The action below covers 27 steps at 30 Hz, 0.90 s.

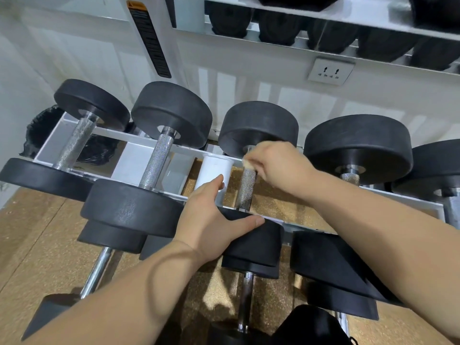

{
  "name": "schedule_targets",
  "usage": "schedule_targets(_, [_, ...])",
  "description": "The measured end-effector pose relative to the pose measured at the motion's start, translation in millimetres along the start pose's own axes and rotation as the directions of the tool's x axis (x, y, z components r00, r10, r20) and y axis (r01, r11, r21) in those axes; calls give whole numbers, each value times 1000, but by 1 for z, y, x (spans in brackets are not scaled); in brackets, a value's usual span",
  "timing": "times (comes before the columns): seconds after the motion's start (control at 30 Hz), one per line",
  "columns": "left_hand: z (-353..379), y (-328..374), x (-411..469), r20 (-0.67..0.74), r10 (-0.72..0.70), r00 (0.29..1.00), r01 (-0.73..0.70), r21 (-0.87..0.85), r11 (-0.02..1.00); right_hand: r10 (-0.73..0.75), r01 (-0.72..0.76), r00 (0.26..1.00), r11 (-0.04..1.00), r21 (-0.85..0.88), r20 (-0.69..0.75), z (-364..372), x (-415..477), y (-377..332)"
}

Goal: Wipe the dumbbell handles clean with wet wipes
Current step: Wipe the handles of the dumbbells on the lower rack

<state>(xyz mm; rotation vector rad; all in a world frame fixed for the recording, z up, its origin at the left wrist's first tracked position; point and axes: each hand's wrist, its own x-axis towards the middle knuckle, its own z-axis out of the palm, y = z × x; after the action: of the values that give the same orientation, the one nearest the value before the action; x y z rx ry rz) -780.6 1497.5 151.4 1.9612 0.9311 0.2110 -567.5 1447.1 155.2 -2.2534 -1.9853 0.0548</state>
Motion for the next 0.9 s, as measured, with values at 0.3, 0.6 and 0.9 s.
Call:
schedule_targets(0.3, [1,-3,0,-19,23,1000,-22,43,999,-216,199,956,975,102,201,-5,-12,-24])
schedule_targets(0.6, [3,-5,1,-57,99,994,-97,35,995,135,-95,954,983,-156,267,-15,22,-34])
schedule_targets(0.9, [4,-11,1,-133,115,984,-120,-32,992,290,-157,906,906,-393,307,-17,44,-38])
